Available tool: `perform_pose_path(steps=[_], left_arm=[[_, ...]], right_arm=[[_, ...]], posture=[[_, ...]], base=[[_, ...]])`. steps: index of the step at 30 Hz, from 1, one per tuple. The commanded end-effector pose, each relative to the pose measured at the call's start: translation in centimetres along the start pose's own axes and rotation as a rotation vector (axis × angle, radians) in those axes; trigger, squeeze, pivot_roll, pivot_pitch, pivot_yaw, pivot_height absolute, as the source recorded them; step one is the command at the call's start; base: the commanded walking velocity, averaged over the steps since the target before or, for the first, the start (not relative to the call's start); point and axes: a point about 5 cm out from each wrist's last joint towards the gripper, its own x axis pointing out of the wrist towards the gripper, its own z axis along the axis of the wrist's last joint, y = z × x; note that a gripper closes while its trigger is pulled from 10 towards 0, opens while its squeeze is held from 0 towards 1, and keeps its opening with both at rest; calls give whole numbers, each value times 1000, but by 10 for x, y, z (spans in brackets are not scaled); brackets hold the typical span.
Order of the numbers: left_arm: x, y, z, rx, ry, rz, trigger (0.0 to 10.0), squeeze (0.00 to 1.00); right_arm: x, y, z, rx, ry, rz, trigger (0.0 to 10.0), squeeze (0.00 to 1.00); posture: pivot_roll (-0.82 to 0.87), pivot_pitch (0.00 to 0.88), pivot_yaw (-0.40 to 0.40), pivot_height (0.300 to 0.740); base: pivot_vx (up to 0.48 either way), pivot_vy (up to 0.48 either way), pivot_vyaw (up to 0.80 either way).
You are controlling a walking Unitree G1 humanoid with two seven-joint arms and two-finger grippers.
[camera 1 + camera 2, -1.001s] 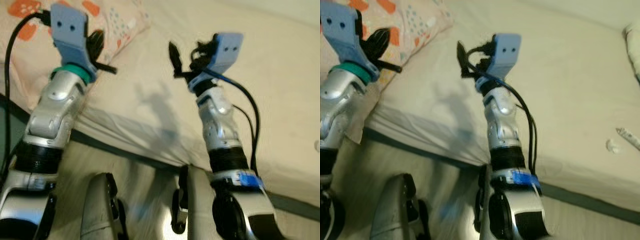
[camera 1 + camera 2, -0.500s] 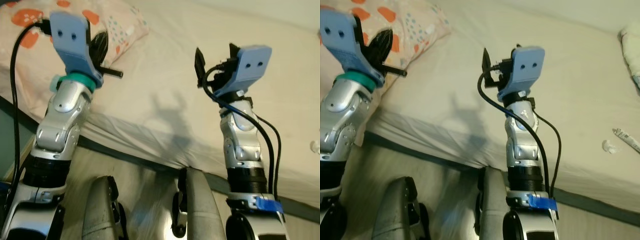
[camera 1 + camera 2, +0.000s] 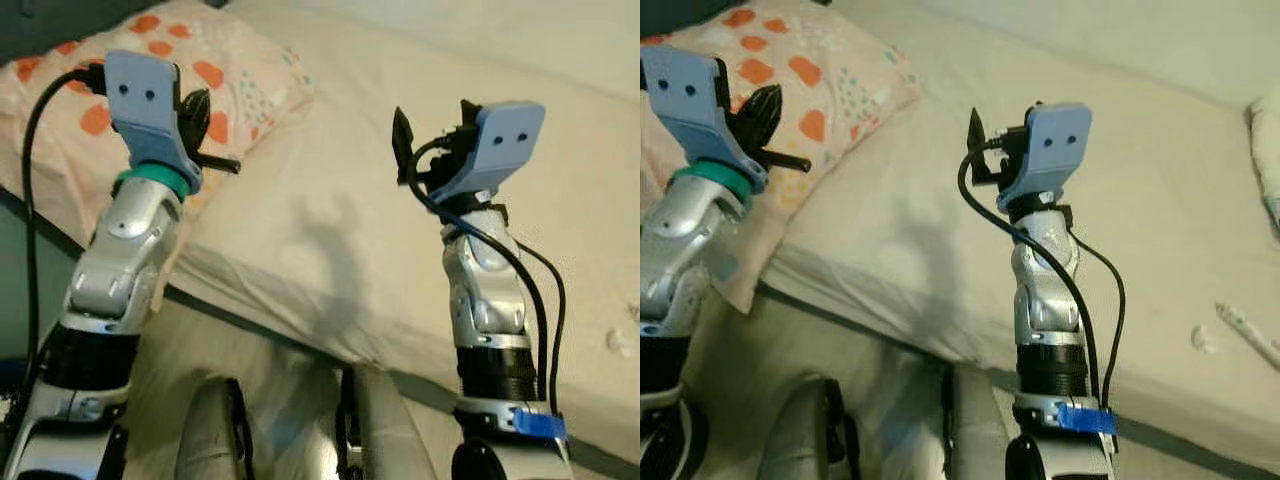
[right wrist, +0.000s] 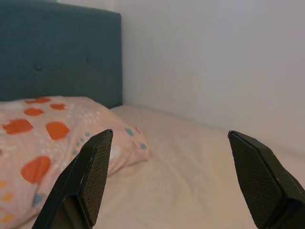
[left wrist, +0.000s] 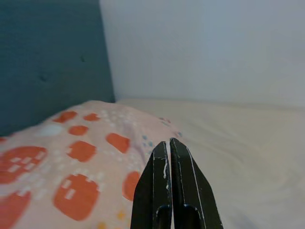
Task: Clean up the room
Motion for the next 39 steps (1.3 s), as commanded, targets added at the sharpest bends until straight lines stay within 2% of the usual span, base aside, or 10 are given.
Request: perform_pose_path(steps=[1,13,33,39], left_arm=[[-4,-1,-4,4,18,1,10000,0],[-6,-5,-10,-4,41,0,10000,0],[-16,-14,-28,-11,106,5,10000,0],[-16,-12,-31,-8,114,15,10000,0]], right_arm=[[-5,-1,-2,7,18,-6,10000,0],[-10,1,-5,17,41,-7,10000,0],[-19,4,-15,87,98,-63,10000,0],[-19,4,-16,91,100,-67,10000,0]], posture=[[-21,140,-26,696],[-23,135,-25,740],[-20,119,-17,740],[-18,118,-16,740]], base=[[0,0,0],[0,0,0],[0,0,0],[0,0,0]])
